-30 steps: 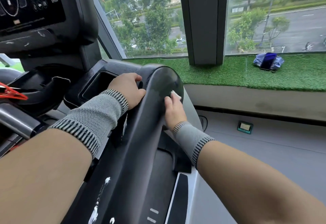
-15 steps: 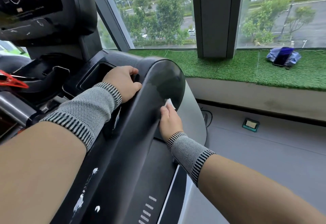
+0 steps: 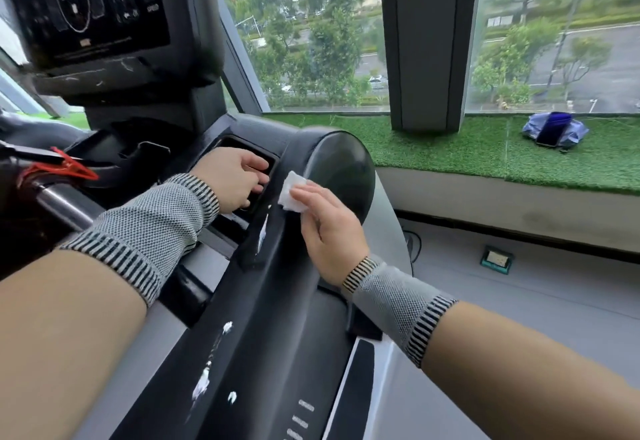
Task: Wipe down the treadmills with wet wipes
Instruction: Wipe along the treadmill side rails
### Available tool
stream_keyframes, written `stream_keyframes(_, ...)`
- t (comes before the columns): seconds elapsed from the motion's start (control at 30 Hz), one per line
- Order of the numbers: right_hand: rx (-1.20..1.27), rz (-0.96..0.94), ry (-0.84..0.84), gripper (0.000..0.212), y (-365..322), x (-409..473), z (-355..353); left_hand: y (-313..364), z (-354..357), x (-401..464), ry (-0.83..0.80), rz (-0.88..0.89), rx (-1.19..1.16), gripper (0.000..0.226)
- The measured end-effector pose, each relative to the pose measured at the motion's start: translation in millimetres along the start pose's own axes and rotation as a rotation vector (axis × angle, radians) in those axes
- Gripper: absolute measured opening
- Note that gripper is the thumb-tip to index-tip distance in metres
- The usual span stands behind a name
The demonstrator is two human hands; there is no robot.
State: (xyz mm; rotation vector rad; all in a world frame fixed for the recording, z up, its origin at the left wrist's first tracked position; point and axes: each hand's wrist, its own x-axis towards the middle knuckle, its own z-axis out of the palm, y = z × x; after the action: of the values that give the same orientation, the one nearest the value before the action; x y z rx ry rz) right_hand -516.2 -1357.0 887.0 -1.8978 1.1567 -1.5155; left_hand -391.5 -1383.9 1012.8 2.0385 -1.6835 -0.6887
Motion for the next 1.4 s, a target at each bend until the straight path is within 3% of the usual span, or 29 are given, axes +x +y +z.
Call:
stream_keyframes(0.17, -0.206, 0.191, -0.079, 0.034, 2.7, 56.2, -9.1, -10.8, -2.2, -15.3, -0.013, -0.026, -0.077, 0.037)
stream_keyframes(0.33, -0.467, -0.095, -0.274, 0.034, -18.6, 54.6, -11.3, -16.1, -7.0, -30.3, -0.024, -0.031, -0.142, 0.040)
stream_keyframes(0.5, -0.607, -0.011, -0.368, 0.041, -28.4, 80.2, -15.2, -21.0, -10.3, -43.1, -0.044, -0.052, -0.170, 0.041)
stream_keyframes(0.67, -0.476, -0.234, -0.538, 0.040, -35.0, 58.6, -10.7, -25.5, -16.0, -52.4, -0.060, -0.044, -0.179, 0.041)
stream_keyframes(0.8, -0.561, -0.119, -0.451, 0.042, -27.8, 74.8, -12.4, -30.3, -15.5, -55.7, -0.075, -0.063, -0.173, 0.041)
stream_keyframes(0.87, -0.609, -0.150, -0.498, 0.045, -31.3, 69.3, -11.0, -33.7, -16.2, -56.9, -0.080, -0.060, -0.172, 0.041)
stream_keyframes(1.0, -0.434, -0.320, -0.561, 0.045, -30.4, 44.3, -12.1, -37.7, -17.5, -58.1, -0.076, -0.053, -0.190, 0.043)
stream_keyframes(1.13, -0.417, -0.168, -0.450, 0.040, -26.7, 50.4, -13.8, -39.3, -13.4, -60.1, -0.080, -0.064, -0.215, 0.046)
stream_keyframes(1.2, -0.365, -0.208, -0.470, 0.037, -35.6, 41.6, -15.2, -40.7, -12.6, -60.4, -0.088, -0.059, -0.224, 0.047)
stream_keyframes(1.33, -0.296, -0.335, -0.584, 0.057, -48.8, 21.7, -23.6, -45.7, -13.3, -58.6, -0.075, -0.066, -0.261, 0.047)
stream_keyframes(1.4, -0.325, -0.262, -0.559, 0.061, -46.4, 29.8, -26.6, -47.4, -11.5, -59.4, -0.069, -0.069, -0.268, 0.045)
